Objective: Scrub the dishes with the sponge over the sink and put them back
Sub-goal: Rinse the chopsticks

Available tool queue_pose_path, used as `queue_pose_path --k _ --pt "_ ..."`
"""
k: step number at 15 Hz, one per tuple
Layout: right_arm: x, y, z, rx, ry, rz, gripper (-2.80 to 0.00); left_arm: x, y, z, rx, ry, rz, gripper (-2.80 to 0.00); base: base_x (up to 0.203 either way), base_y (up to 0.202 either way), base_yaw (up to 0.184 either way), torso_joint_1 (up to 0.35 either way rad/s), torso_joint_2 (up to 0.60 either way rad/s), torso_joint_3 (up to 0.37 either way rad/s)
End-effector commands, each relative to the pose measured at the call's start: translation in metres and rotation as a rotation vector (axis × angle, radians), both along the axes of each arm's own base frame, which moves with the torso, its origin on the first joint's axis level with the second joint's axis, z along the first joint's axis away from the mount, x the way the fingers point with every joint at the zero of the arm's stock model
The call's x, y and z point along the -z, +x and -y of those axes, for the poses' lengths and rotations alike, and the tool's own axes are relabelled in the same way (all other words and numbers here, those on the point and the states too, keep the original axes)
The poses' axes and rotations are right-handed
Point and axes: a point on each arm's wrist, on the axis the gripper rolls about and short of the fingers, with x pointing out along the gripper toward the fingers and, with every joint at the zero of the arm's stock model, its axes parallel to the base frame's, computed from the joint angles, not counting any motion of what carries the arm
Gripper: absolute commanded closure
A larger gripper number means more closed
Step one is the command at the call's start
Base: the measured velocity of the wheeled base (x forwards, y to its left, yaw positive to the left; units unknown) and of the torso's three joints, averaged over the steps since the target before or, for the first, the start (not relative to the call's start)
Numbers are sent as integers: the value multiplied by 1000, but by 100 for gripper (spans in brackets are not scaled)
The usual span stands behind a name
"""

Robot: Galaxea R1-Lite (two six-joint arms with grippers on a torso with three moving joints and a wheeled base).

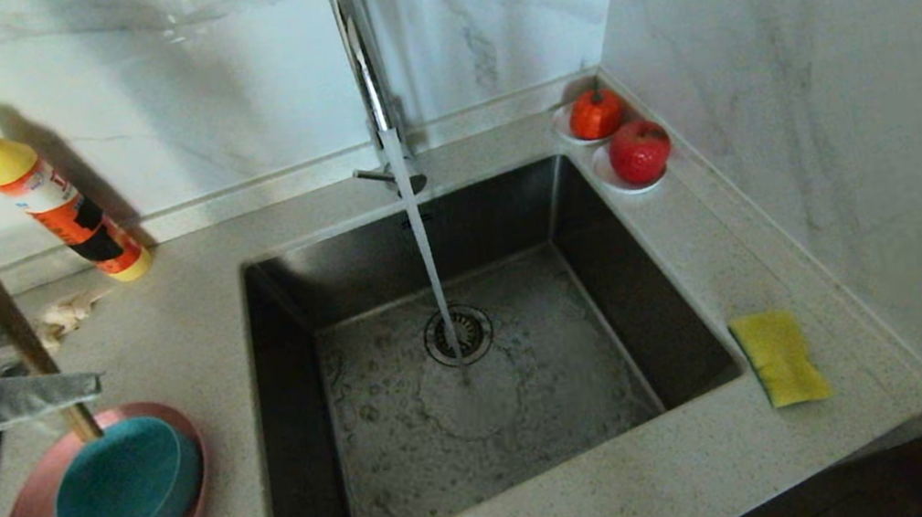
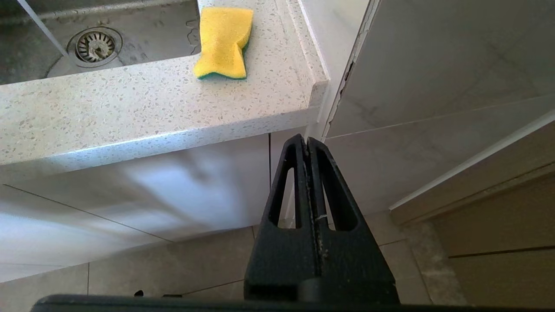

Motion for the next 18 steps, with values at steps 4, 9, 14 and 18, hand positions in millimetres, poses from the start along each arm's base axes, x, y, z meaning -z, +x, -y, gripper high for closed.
queue_pose_path --k 4,9,14,18 --pt "0 0 0 0 -1 -1 0 19 50 49 273 58 -126 0 0 0 0 0 0 0" --pt "0 0 0 0 0 -1 0 38 71 84 379 137 -188 0 0 0 0 0 0 0" --pt "0 0 0 0 0 0 0 58 80 89 447 245 -214 0 0 0 0 0 0 0" --pt "0 0 0 0 1 1 0 76 86 90 493 369 -225 0 0 0 0 0 0 0"
